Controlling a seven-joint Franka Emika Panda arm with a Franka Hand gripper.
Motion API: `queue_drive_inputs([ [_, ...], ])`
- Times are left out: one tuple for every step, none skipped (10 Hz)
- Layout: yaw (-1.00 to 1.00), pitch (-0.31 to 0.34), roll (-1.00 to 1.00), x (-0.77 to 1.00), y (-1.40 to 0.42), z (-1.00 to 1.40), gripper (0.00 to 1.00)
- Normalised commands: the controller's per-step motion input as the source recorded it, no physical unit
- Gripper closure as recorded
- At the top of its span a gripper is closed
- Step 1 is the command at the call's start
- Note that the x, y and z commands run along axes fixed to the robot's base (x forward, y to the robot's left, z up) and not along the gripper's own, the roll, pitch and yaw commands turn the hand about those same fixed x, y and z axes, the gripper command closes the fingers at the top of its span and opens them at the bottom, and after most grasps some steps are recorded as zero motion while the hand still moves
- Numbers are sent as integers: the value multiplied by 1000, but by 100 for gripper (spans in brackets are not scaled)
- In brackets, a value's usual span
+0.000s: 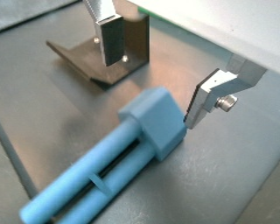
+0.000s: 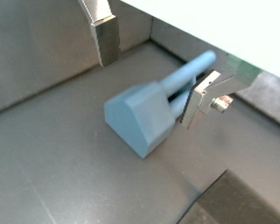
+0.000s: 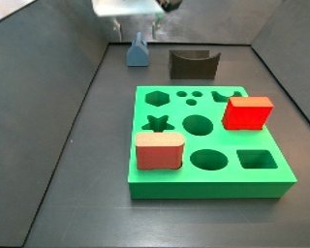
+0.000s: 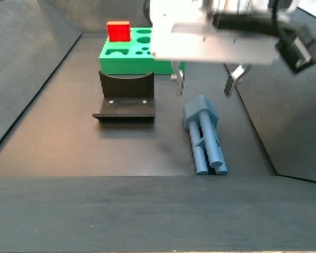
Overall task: Pick up the 3 prong object. Move up. Rotate the 3 prong object. Place the 3 prong object on the fixture. Regrasp the 3 prong object. Move to above the board. Insert the 3 prong object.
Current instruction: Rotate the 3 prong object.
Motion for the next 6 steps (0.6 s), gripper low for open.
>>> queue_drive_inputs([
  [-17,59,12,-32,8,712,0],
  [-19,61,15,-29,8,548,0],
  [1000,0,0,0,0,0,0],
  [1000,0,0,3,-8,-166,0],
  [1000,-1,1,45,-4,-202,0],
  [1000,-2,1,49,-1,-154,0],
])
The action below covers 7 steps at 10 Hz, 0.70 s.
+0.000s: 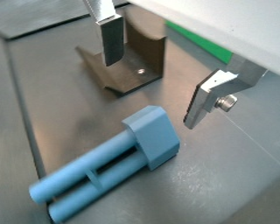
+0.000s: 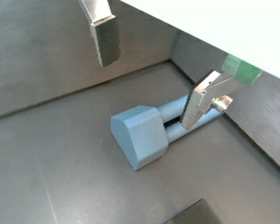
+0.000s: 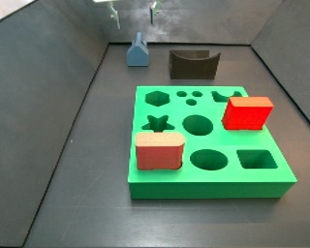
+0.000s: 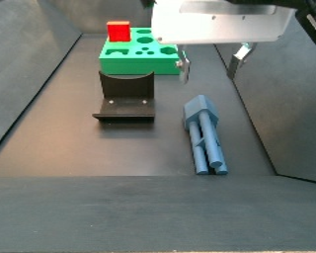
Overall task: Pick up the 3 prong object. Move up. Rotate the 3 prong object. Place the 3 prong object on the fixture. Regrasp the 3 prong object. Move to above the board. Insert the 3 prong object.
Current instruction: Rotate the 3 prong object.
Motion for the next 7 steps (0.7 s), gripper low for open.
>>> queue_drive_inputs([
  [1000,-3,1,37,-5,-65,0],
  [1000,-3,1,33,-5,-49,0],
  [1000,-3,1,34,-4,-46,0],
  [1000,-4,1,35,-3,-42,0],
  [1000,-4,1,39,-3,-34,0],
  [1000,-5,1,37,-3,-29,0],
  [1000,-5,1,35,-4,-26,0],
])
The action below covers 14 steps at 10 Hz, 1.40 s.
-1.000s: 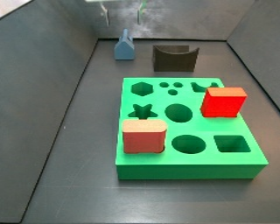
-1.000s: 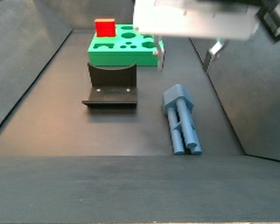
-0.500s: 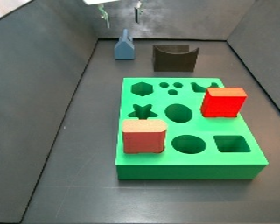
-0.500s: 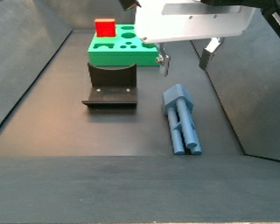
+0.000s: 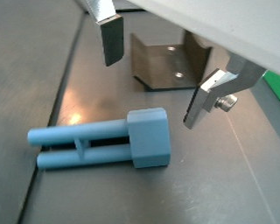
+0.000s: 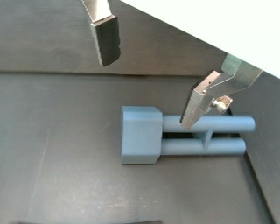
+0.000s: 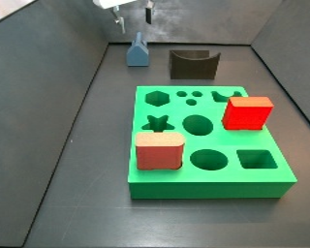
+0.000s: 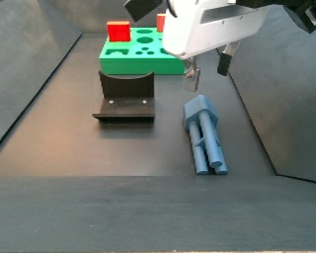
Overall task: Pick up the 3 prong object. Move up. Rotate the 3 prong object. Place the 3 prong object on the fixture. Regrasp the 3 prong object. Move to above the board. Insert the 3 prong object.
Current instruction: Rotate the 3 prong object.
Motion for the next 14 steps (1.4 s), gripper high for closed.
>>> queue_drive_inputs([
  [1000,-5,1,35,-4,-25,0],
  [1000,-5,1,35,-4,-25,0],
  [1000,-5,1,35,-4,-25,0],
  [1000,-5,1,35,-3,-24,0],
  [1000,-6,1,35,-3,-24,0],
  [1000,-6,1,35,-3,-24,0],
  [1000,-6,1,35,-3,-24,0],
  [1000,-6,2,35,-3,-24,0],
  [1000,-7,2,35,-3,-24,0],
  [1000,-7,2,35,-3,-24,0],
  [1000,-7,2,35,-3,-24,0],
  [1000,-7,2,35,-3,-24,0],
  [1000,-8,2,35,-3,-24,0],
  [1000,-8,2,35,-3,-24,0],
])
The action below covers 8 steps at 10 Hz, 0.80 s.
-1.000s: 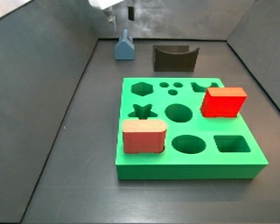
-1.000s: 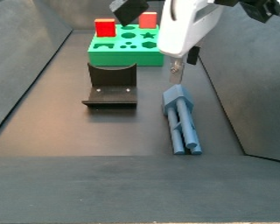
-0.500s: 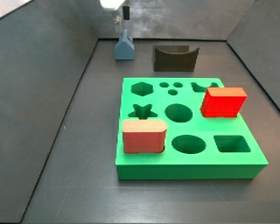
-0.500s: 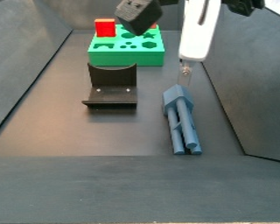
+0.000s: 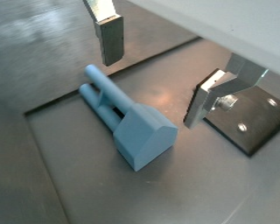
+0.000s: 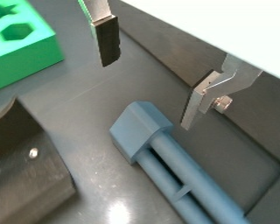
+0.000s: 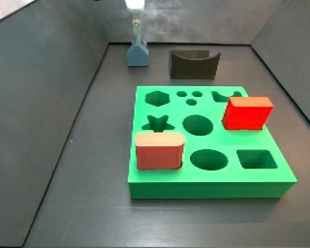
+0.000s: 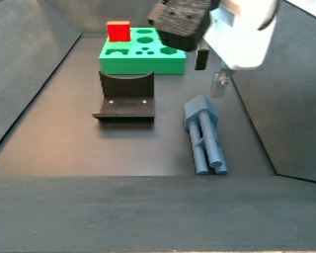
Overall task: Pick up the 3 prong object. Move up. Rotate the 3 prong object. Place the 3 prong object on the fixture. Regrasp the 3 prong object. Move to above the board. Insert the 3 prong object.
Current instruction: Rotate the 3 prong object.
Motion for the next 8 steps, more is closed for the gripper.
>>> queue_drive_inputs([
  [1000,-9,2,35,-3,-23,0],
  [1000,-9,2,35,-3,-23,0],
  [1000,-10,2,35,-3,-23,0],
  [1000,-10,2,35,-3,-23,0],
  [1000,-11,3,35,-3,-23,0],
  [1000,-12,3,35,-3,-23,0],
  [1000,-13,3,35,-3,-23,0],
  [1000,-13,3,35,-3,-23,0],
])
